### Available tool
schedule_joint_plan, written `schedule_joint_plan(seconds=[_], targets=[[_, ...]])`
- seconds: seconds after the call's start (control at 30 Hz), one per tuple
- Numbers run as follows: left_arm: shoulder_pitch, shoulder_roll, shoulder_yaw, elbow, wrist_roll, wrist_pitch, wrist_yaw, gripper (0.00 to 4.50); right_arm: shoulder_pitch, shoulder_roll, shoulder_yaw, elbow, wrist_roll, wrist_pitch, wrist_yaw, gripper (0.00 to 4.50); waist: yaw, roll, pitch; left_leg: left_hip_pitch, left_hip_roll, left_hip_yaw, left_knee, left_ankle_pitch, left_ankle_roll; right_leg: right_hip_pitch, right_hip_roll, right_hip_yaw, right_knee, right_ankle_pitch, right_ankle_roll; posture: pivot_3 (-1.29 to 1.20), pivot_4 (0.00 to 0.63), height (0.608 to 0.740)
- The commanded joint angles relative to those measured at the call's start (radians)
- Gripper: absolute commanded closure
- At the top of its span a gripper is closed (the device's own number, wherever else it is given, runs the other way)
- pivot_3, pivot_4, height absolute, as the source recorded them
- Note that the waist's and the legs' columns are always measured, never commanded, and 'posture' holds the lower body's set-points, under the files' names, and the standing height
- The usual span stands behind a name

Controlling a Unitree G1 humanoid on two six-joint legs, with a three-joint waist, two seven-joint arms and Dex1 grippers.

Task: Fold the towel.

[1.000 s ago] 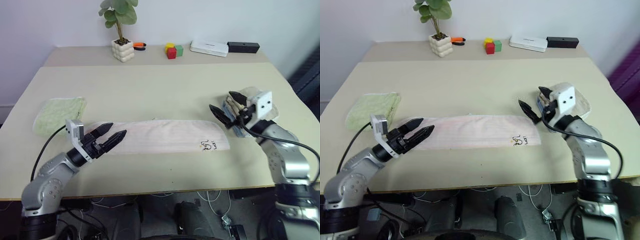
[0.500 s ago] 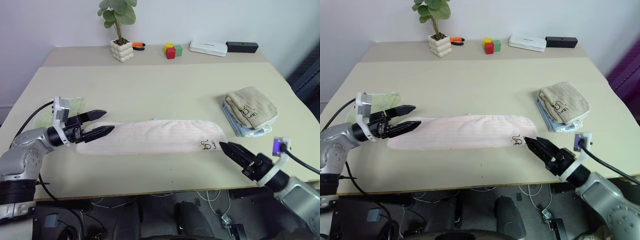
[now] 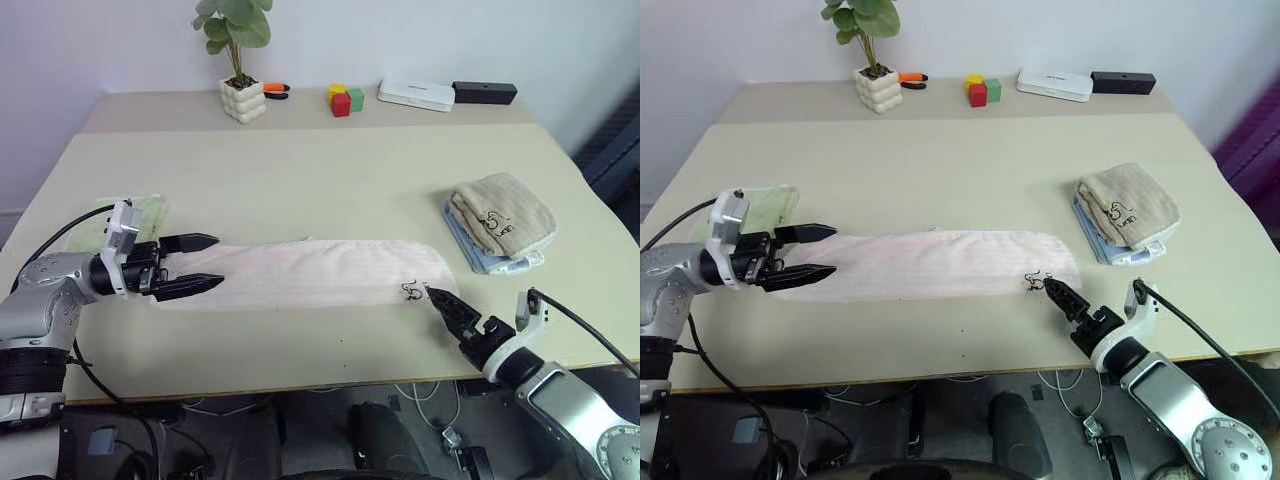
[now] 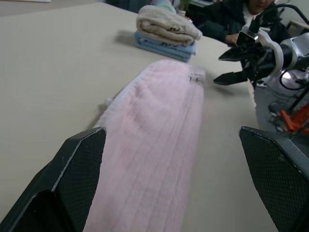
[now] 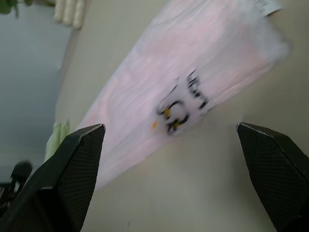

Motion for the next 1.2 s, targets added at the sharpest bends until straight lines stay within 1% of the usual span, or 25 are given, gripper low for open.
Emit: schedule_joint_plan(seconds=[0.03,0.23,0.47,0.5,0.57,0.63,0.67,0.73,0.8,0.97,1.03,1.2], targets=[[0.006,0.008,0.030,-0.040,-0.007,-0.008,0.005,0.01,-0.034,0.017,0.012,0.023,-0.015,-0.019,-0.029,0.06,-0.002,0.000,0.000,0.000,0.000,0.000,0.000,0.000,0.000,0.000,0.000,0.000,0.000,0.000,0.000,0.00,0.150,0.740],[0.074,0.019,0.056,-0.126,-0.028,-0.001,0.003,0.01,-0.094,0.044,0.015,0.097,-0.031,-0.028,-0.058,0.06,-0.006,-0.001,-0.001,0.000,0.000,0.000,-0.001,0.000,0.000,0.000,0.000,0.000,0.000,0.000,0.000,0.00,0.150,0.740],[0.096,0.011,0.074,-0.180,-0.045,0.025,0.040,0.01,-0.143,0.068,0.024,0.153,-0.052,-0.023,-0.058,0.06,-0.003,-0.003,-0.002,0.000,0.000,0.000,0.001,0.000,0.000,0.001,0.000,0.000,-0.001,0.001,-0.001,0.00,0.150,0.740],[0.100,0.010,0.078,-0.186,-0.049,0.028,0.045,0.00,-0.148,0.077,0.026,0.157,-0.059,-0.025,-0.053,0.29,-0.004,-0.003,-0.002,0.000,0.000,0.000,0.001,0.000,0.000,0.001,0.000,0.000,-0.001,0.001,-0.001,0.00,0.150,0.740],[0.106,0.010,0.084,-0.197,-0.055,0.033,0.053,0.00,-0.154,0.095,0.024,0.168,-0.071,-0.031,-0.059,0.92,-0.005,-0.003,-0.002,0.000,0.001,0.000,0.001,0.000,0.000,0.001,0.000,0.000,-0.001,0.001,-0.001,0.00,0.150,0.740],[0.113,0.011,0.088,-0.204,-0.060,0.037,0.058,0.00,-0.159,0.099,0.025,0.174,-0.096,-0.026,-0.060,1.96,-0.005,-0.003,-0.002,0.000,0.001,0.000,0.000,0.000,0.000,0.001,-0.001,0.000,-0.001,0.001,-0.001,0.00,0.150,0.740],[0.116,0.012,0.089,-0.208,-0.063,0.038,0.061,0.00,-0.162,0.101,0.025,0.174,-0.103,-0.024,-0.060,2.36,-0.006,-0.003,-0.002,0.000,0.001,0.000,0.000,0.000,0.000,0.001,0.000,0.000,-0.001,0.001,-0.001,0.00,0.150,0.740],[0.123,0.014,0.091,-0.216,-0.068,0.041,0.067,0.00,-0.167,0.107,0.022,0.170,-0.108,-0.021,-0.064,3.55,-0.008,-0.003,-0.002,0.000,0.001,0.000,0.000,0.000,0.000,0.000,0.000,0.000,-0.001,0.001,-0.001,0.00,0.150,0.740],[0.130,0.011,0.096,-0.236,-0.077,0.048,0.074,0.00,-0.170,0.117,0.015,0.171,-0.105,-0.023,-0.068,4.48,-0.008,-0.006,-0.004,0.000,0.001,0.000,-0.001,0.000,0.000,0.000,0.000,0.000,-0.001,0.001,-0.001,0.00,0.150,0.740],[0.142,0.003,0.100,-0.265,-0.086,0.053,0.091,0.00,-0.172,0.124,0.017,0.154,-0.120,-0.014,-0.065,4.48,-0.006,-0.007,-0.005,0.000,0.001,0.000,0.000,0.000,0.000,0.001,-0.001,0.000,-0.002,0.001,-0.002,0.00,0.150,0.740],[0.145,0.002,0.100,-0.265,-0.087,0.051,0.094,0.00,-0.181,0.111,0.008,0.141,-0.137,-0.014,-0.037,4.48,-0.006,-0.007,-0.005,0.000,0.001,0.000,0.000,0.000,0.000,0.001,-0.001,0.000,-0.002,0.001,-0.002,0.00,0.150,0.740],[0.142,-0.001,0.100,-0.249,-0.082,0.041,0.100,0.00,-0.211,-0.025,0.056,0.040,-0.361,0.013,0.176,4.48,-0.004,-0.003,-0.002,-0.001,0.000,0.001,0.000,0.000,0.000,-0.001,-0.001,0.001,-0.003,0.001,-0.002,0.00,0.150,0.740]])
